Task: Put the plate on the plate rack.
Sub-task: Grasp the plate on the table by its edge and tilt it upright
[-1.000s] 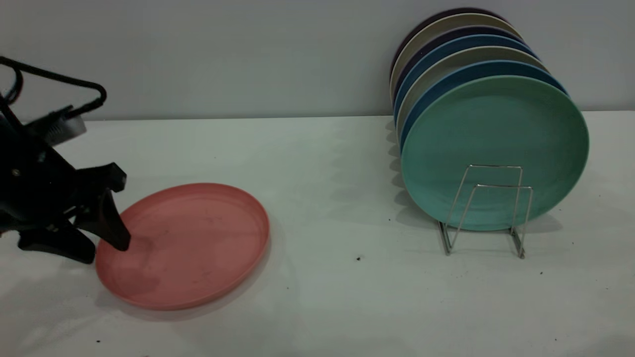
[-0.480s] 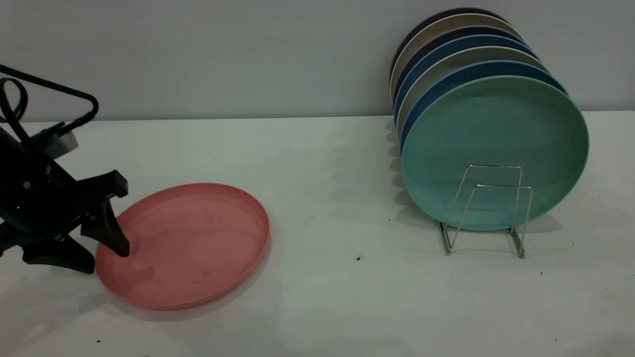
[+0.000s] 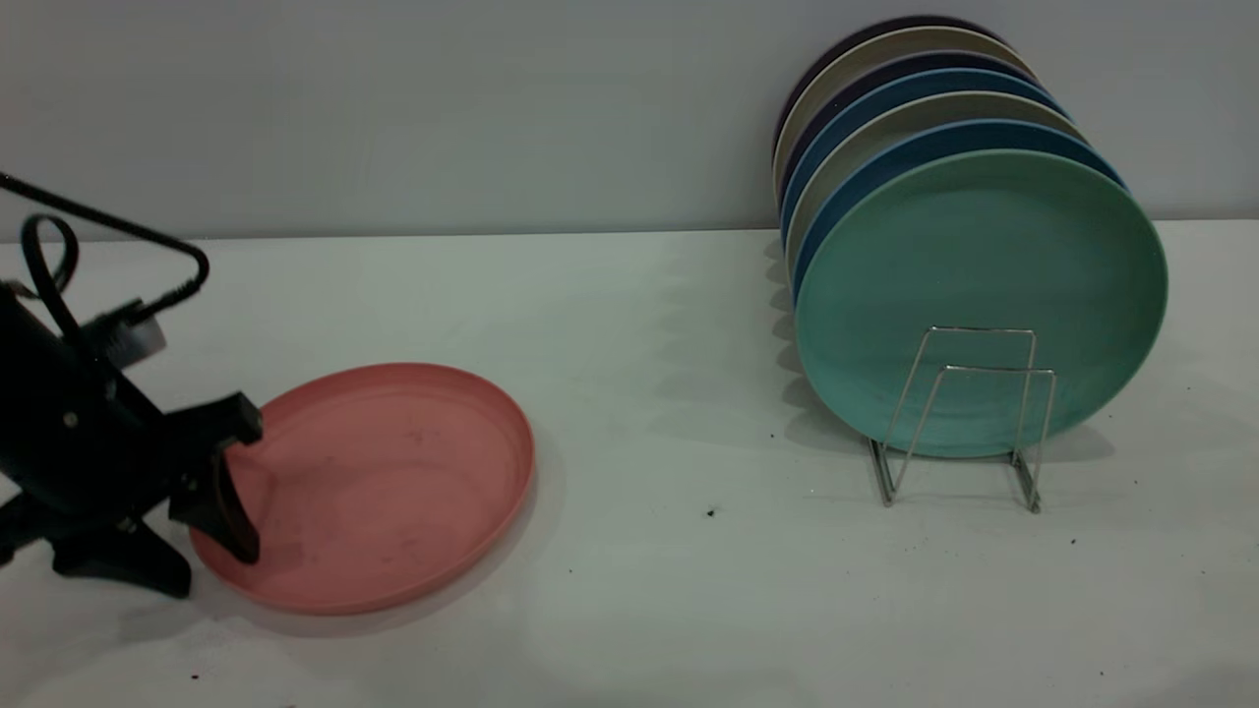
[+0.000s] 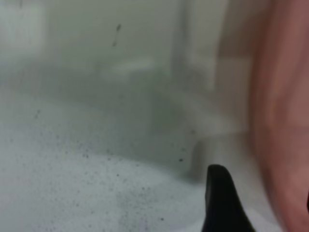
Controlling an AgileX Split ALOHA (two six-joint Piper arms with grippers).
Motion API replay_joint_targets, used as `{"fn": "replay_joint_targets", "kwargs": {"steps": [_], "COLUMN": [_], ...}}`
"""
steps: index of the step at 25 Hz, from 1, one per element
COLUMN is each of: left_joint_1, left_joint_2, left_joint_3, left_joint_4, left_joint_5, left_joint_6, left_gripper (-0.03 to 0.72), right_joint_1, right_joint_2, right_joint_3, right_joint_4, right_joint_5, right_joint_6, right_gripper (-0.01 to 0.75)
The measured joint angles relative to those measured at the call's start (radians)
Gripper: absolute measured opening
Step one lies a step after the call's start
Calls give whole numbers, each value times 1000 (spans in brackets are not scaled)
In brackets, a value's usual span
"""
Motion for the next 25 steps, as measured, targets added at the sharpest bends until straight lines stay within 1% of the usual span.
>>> {"fn": "replay_joint_targets", "kwargs": {"steps": [2,5,9,10,13,16,17,20,25], "left_joint_1": [0,0,0,0,0,0,0,0,0], "left_joint_2": [14,20,20,20,14,-19,-38,-85,-137], "left_joint_3": [0,0,-1,-1,-1,-1,0,0,0], "left_joint_4": [-21,-40,-57,-58,-58,-57,-57,-59,-94], "left_joint_5": [-10,-28,-39,-42,-42,-43,-47,-64,-83], "left_joint_6": [3,14,15,16,33,130,188,305,422], "left_gripper": [426,334,92,58,38,35,32,25,21], "right_joint_1": [0,0,0,0,0,0,0,0,0], "right_joint_2": [0,0,0,0,0,0,0,12,98], "right_joint_3": [0,0,0,0,0,0,0,0,0], "right_joint_4": [0,0,0,0,3,42,61,163,373], "right_joint_5": [-1,-1,-1,-1,2,16,19,34,63], "right_joint_6": [0,0,0,0,0,-7,-16,-74,-253], "right_gripper": [402,402,402,402,402,402,402,402,402]}}
